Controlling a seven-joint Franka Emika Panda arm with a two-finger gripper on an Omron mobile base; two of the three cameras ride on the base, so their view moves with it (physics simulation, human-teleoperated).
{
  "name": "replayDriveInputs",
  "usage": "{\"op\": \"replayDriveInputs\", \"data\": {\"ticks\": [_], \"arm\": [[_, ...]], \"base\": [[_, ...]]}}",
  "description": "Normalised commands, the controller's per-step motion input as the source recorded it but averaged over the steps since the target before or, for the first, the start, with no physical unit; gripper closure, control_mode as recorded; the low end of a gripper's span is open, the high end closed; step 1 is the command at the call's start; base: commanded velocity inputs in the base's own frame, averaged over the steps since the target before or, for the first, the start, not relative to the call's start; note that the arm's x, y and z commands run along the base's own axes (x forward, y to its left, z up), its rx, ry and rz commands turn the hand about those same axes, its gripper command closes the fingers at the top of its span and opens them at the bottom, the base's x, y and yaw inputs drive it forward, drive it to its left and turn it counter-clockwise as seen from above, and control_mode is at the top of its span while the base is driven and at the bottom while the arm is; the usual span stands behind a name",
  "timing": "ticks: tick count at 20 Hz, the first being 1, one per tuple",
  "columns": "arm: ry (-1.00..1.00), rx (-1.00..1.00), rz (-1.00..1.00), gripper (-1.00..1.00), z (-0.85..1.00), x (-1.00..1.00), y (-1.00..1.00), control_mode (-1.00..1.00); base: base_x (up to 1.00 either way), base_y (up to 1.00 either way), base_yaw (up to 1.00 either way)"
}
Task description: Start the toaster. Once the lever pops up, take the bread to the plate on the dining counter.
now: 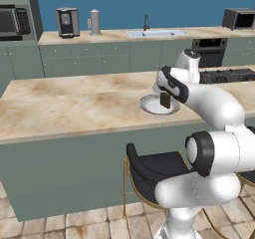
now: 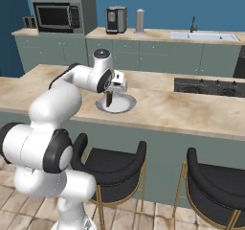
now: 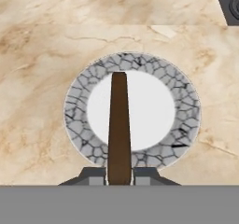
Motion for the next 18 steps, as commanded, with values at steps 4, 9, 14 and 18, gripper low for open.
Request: {"op": "replayDriveInputs", "data": {"ticks": [4, 9, 14, 18], "arm": [[0.0, 0.0, 0.0, 1.0, -0.16, 0.27, 0.0, -1.0], [0.0, 0.0, 0.0, 1.0, -0.13, 0.24, 0.0, -1.0], [0.0, 0.0, 0.0, 1.0, -0.04, 0.13, 0.0, -1.0], [0.0, 0.0, 0.0, 1.0, -0.13, 0.13, 0.0, -1.0]], "base": [[0.0, 0.0, 0.0], [0.0, 0.0, 0.0], [0.0, 0.0, 0.0], [0.0, 0.0, 0.0]]}}
